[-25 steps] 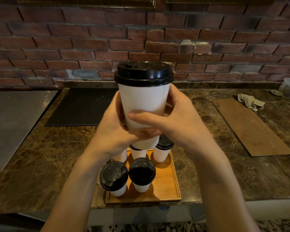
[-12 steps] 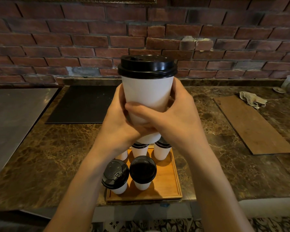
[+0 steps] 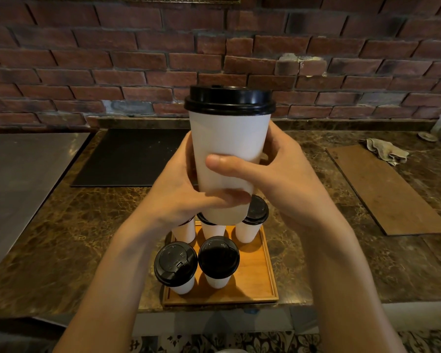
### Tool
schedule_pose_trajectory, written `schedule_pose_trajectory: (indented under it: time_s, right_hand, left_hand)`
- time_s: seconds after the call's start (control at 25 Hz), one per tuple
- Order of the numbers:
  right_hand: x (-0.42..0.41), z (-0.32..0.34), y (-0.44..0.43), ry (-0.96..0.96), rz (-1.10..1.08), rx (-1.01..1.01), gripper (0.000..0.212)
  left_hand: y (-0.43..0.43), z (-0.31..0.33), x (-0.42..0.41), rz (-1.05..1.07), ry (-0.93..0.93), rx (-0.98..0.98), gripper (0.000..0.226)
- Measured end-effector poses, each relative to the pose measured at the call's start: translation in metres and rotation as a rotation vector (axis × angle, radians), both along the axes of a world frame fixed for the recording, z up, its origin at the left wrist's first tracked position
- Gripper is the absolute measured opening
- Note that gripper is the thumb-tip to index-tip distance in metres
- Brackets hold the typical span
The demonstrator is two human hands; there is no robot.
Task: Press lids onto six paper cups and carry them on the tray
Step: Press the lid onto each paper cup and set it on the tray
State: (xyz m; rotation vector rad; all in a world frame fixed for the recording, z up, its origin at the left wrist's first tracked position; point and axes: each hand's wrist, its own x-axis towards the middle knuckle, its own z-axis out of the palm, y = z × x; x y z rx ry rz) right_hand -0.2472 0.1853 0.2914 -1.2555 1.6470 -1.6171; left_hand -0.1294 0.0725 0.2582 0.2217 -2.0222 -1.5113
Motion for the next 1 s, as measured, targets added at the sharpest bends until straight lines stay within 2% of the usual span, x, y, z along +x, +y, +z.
schedule_pose_trajectory:
  time_s: [0.08,0.24,0.44,0.76,0.92,1.0]
  right_hand:
    - [-0.003,0.0,0.001,-0.005,0.044,0.009,0.067]
    - [-0.006,-0.001,0.003,-0.005,0.103,0.025,0.067]
    - [-0.005,0.001,0.003,0.009,0.101,0.031,0.066]
    - [0.005,0.003,0.001,0.137,-0.097,0.046,0.067]
    - [0.011,-0.001,-0.001,0.149,-0.202,0.031,0.077]
    - [0.015,-0.003,-0.001,0.171,-0.247,0.034,0.084]
  left_hand:
    - [-0.002,-0.002,0.001,-0.036,-0.004,0.028,0.079]
    - [-0.003,-0.005,0.001,-0.079,-0.024,0.054,0.081]
    - [-0.003,-0.007,0.0,-0.03,0.003,0.053,0.08]
    - [0.005,-0.001,-0.005,0.06,0.042,0.016,0.09]
    - [0.015,0.001,-0.01,0.083,0.106,0.045,0.081]
    - [0.017,0.0,-0.011,0.1,0.116,0.02,0.083]
